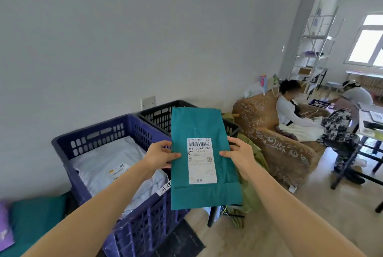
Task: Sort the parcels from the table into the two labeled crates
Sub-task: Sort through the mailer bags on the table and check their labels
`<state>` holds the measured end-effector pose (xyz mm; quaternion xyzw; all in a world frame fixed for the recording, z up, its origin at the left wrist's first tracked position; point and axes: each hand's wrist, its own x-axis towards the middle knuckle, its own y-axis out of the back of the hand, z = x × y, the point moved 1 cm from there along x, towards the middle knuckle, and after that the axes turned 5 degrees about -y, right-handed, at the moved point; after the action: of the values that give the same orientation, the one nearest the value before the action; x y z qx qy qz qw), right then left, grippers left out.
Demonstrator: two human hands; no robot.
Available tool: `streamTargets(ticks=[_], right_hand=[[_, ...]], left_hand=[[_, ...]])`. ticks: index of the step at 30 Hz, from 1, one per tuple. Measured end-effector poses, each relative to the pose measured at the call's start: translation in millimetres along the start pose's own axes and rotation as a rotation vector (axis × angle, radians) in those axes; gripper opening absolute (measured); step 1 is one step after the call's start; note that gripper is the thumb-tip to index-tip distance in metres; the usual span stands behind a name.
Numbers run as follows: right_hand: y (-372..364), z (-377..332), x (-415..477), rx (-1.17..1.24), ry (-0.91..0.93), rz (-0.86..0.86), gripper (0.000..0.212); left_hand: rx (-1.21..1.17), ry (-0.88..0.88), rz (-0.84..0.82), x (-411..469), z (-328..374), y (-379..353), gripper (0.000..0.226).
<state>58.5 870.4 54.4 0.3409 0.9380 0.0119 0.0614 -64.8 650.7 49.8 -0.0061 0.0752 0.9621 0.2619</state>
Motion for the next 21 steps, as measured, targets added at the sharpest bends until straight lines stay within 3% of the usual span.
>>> streamTargets(ticks=[5,13,21], right_hand=[[-13.0,-17.6,66.7,-0.004,0.008,-0.035,0.044],[-22.3,-30.5,156.9,-0.007,0.021,-0.055,0.044],[-42.0,-37.5,280.6,-0.025,0.042,-0.154,0.044]], left_hand=[[-0.049,-0.008,0.052,61.8,5.8,2.2,0.025],[-0.061,-0.038,0.115,140.2,8.4,-5.3,0.038],[-0.051,-0.046,0.248,239.3,6.4,-14.6,0.029]])
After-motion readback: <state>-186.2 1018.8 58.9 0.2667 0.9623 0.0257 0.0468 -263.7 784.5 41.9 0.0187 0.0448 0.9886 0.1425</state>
